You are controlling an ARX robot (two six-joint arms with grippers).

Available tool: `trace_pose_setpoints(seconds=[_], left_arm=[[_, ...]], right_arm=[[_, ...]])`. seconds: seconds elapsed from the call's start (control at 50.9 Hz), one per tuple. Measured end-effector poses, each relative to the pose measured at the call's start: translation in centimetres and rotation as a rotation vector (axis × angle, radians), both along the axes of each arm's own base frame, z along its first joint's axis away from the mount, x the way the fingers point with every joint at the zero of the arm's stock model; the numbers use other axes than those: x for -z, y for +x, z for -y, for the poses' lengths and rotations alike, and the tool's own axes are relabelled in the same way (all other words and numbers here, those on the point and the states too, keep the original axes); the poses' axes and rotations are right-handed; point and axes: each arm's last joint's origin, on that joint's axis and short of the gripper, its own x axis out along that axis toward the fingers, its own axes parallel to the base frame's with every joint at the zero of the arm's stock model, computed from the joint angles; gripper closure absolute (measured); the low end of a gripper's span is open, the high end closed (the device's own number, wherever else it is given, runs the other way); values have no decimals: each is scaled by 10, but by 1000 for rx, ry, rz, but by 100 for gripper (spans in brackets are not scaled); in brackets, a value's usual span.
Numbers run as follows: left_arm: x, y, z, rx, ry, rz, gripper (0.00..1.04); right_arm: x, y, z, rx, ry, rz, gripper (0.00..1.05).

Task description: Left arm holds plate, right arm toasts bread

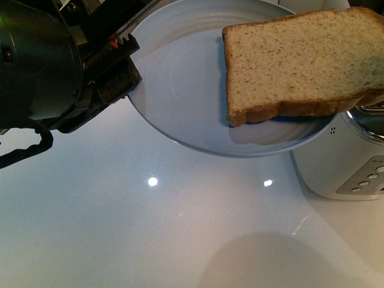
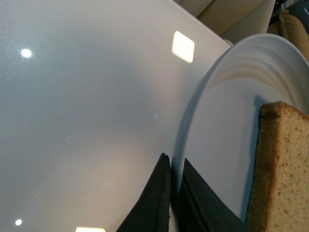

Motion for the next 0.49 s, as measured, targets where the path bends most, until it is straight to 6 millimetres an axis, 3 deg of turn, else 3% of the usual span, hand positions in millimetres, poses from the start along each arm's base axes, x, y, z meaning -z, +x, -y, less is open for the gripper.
trace_pose_setpoints(seconds=[0.196,0.491], left_arm=[[0,0,0,0,0,0,102],[0,0,0,0,0,0,102]], right_arm=[[5,7,-18,-6,181,-65,9],[16,17,-31,-1,269,-118,9]])
